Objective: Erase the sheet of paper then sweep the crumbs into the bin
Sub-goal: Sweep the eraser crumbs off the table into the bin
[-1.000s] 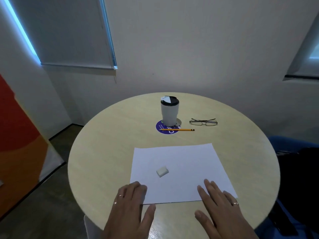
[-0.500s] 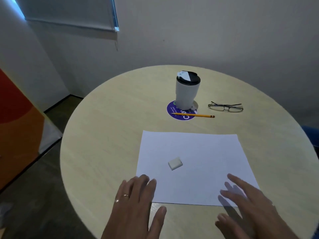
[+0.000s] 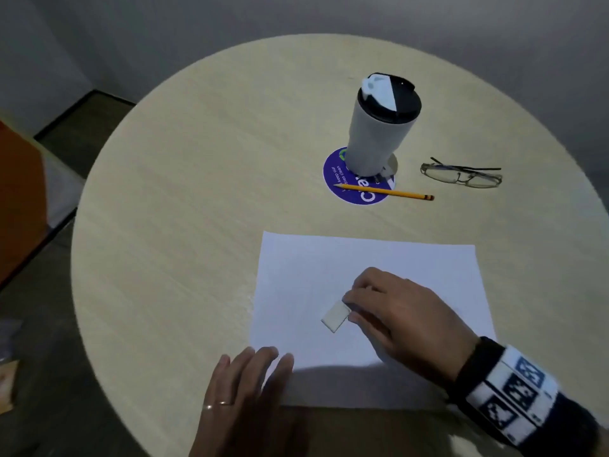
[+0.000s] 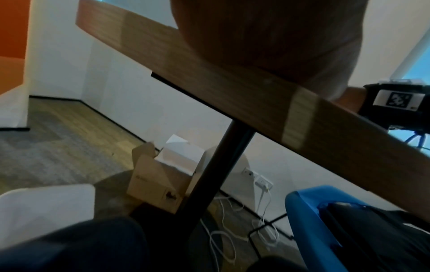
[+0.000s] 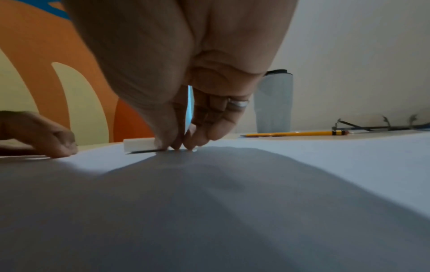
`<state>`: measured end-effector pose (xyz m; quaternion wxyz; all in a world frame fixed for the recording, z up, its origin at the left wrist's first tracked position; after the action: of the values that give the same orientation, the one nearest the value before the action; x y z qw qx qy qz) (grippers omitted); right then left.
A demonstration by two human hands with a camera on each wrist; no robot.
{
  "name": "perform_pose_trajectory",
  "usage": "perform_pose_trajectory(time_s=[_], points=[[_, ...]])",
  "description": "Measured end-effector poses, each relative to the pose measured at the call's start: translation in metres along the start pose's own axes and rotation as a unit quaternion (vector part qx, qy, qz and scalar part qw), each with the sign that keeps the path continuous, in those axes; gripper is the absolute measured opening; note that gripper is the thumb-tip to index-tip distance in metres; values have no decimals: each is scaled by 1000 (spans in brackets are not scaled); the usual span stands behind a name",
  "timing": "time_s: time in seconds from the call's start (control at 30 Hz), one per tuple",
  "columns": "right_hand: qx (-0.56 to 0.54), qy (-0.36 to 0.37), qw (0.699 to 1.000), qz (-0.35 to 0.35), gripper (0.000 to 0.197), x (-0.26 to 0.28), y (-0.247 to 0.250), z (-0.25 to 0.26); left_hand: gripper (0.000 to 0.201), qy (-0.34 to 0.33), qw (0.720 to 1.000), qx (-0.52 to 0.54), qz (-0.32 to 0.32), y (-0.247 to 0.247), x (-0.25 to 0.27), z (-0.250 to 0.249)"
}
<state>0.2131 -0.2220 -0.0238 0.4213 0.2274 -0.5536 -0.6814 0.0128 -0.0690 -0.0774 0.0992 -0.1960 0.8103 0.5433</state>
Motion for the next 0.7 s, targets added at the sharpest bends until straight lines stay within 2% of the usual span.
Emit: perform_pose_trajectory(time_s=[0.1, 0.2, 0.3, 0.4, 0.47, 0.53, 0.6, 0.63, 0.7], points=[[-21, -9, 999, 25, 21, -4, 8, -2, 55, -6, 1000, 14, 24, 4, -2, 3], [-27, -5, 996, 85, 44, -11, 11, -1, 73, 2, 997, 15, 78, 6, 1, 4], [-38, 41, 996, 68, 30, -16, 5, 8, 69, 23, 993, 21, 112, 16, 0, -6], [-57, 40, 996, 48, 22, -14, 4, 2, 64, 21, 988, 6, 156, 22, -3, -12], [-84, -28, 996, 18, 26, -15, 19, -14, 63, 19, 985, 2, 173, 21, -4, -11], [-110, -111, 987, -41, 28, -20, 36, -40, 62, 22, 984, 10, 176, 21, -4, -12], [-99, -149, 979, -99, 26, -33, 48, -63, 65, 39, 983, 25, 178, 23, -3, -12], [-90, -161, 977, -111, 25, -41, 52, -72, 66, 51, 982, 33, 181, 24, -3, -11], [-70, -182, 976, -92, 21, -58, 52, -80, 68, 69, 979, 40, 189, 25, -4, -11]])
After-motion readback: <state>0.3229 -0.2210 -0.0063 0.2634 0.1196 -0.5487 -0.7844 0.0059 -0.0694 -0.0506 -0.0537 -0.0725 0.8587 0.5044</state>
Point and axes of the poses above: each hand's wrist, its own x-axis away from the middle knuckle, its own y-axis out of the back of the hand, z = x × y, the point moved 4 cm from there along -x, towards the middle knuckle, and after that the axes turned 3 degrees about x, right-handed, at the moved point
